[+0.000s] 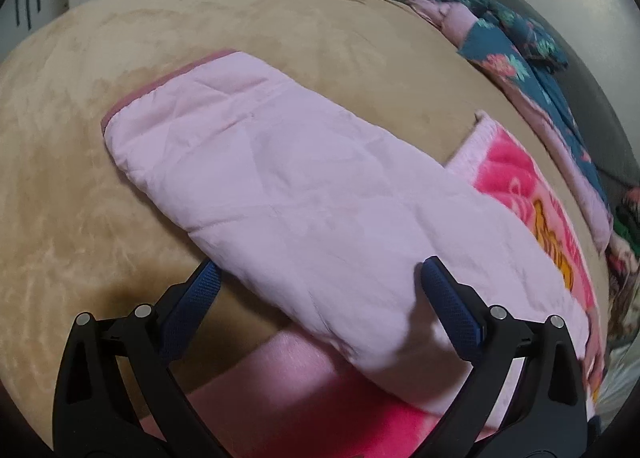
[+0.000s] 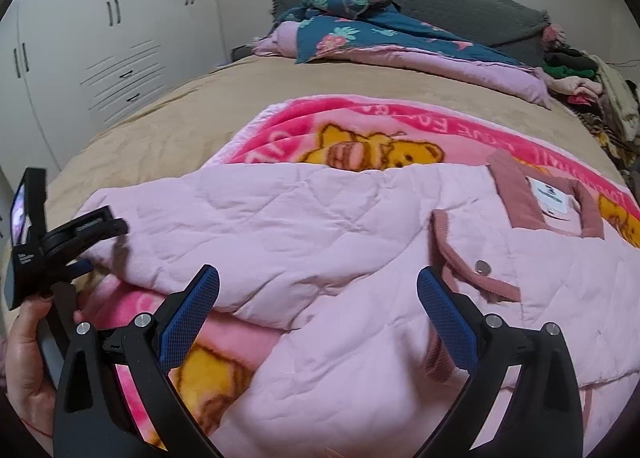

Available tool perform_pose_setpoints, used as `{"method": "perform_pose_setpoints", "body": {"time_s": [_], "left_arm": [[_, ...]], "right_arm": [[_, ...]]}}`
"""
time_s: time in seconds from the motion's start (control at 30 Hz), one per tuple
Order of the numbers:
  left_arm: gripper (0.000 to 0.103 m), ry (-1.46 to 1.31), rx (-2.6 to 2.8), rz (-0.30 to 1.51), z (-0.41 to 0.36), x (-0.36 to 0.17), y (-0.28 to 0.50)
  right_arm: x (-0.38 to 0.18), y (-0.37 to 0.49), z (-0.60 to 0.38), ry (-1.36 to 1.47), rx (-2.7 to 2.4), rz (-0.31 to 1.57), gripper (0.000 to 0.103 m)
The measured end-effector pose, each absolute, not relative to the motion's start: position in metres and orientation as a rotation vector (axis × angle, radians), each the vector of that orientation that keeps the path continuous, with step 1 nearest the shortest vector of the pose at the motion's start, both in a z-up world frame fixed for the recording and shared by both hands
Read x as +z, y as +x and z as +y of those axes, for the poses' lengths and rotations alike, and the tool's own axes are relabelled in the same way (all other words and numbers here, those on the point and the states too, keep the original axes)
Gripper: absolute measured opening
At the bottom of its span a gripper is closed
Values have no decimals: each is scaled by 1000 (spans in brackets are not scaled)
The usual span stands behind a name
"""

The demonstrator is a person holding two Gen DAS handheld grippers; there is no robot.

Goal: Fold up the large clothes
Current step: 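Grasp the sleeve end with the left gripper and lift it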

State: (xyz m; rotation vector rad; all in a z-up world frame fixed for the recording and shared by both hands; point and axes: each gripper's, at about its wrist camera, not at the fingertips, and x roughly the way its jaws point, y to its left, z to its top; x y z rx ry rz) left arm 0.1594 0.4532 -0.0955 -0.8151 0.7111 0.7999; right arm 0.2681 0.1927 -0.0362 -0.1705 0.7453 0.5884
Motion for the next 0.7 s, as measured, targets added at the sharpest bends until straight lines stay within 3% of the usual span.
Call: {"method": "perform_pose_setpoints", "body": {"time_s": [0.33, 0.4, 0.47, 0.53, 0.7], "left_arm": [[92, -965, 785, 565, 478, -105, 138], [72, -967, 791, 552, 479, -105, 135], [44, -964, 797, 543, 479, -103, 131], [30, -948, 796, 531, 478, -99, 129], [15, -911, 756, 475, 472, -74, 127]], "right_arm": [[-51, 283, 171, -125, 514, 780, 99], [-52, 283, 167, -118, 518, 784, 99], [-51, 281, 165, -114, 525, 783, 99], [-50, 278, 162, -108, 528, 781, 99], [-43, 270, 149, -88, 536, 773, 99]]}}
